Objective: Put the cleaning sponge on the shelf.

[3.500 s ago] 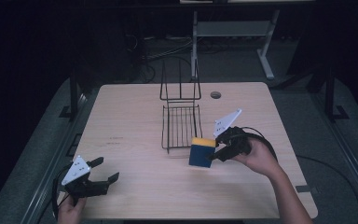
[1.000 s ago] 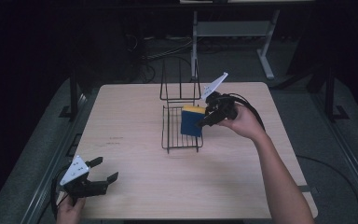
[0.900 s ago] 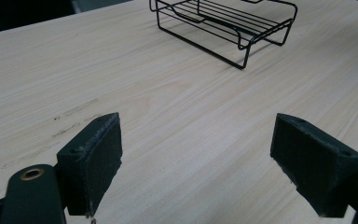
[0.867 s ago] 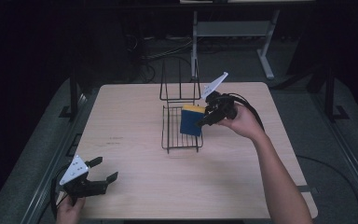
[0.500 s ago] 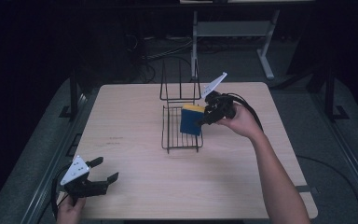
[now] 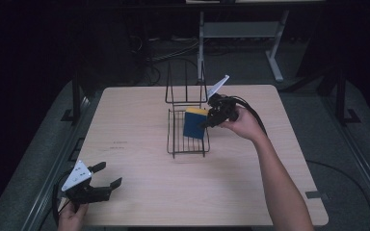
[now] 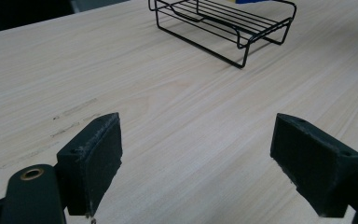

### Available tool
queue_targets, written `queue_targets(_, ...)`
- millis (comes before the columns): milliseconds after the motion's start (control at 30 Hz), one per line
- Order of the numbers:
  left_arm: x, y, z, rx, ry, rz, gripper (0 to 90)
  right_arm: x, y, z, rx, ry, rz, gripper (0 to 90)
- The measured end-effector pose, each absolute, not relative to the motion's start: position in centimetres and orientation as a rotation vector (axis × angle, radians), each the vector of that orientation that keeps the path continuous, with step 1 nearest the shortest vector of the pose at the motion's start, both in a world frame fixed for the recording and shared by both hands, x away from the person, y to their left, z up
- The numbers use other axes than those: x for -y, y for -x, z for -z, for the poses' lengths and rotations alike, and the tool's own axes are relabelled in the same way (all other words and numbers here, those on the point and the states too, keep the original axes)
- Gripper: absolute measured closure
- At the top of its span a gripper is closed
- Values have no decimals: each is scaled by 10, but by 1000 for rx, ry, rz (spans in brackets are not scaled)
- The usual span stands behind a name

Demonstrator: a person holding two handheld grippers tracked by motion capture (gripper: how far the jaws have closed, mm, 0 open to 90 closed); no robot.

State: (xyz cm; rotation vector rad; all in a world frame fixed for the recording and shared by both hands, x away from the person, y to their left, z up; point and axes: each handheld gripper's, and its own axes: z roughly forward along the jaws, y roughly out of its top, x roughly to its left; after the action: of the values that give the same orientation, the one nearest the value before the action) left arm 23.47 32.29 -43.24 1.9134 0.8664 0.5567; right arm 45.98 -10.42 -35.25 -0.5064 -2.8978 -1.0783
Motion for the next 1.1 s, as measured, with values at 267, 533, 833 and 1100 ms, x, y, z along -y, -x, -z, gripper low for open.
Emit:
queue_targets(267, -322, -234, 432, -864, -1916, -558, 161, 103, -463, 360, 2897, 546, 1074, 559)
queue_targets(533, -323, -235, 432, -863, -1916, -558, 161, 104, -468, 365, 2906, 558, 1074, 558)
queue_targets(833, -323, -234, 432, -864, -1915, -558, 161, 107, -471, 368, 2911, 565, 1075, 556)
queue_targets(1100, -323, -234, 432, -864, -1913, -558, 161, 103, -471, 370, 2917, 557, 1078, 555)
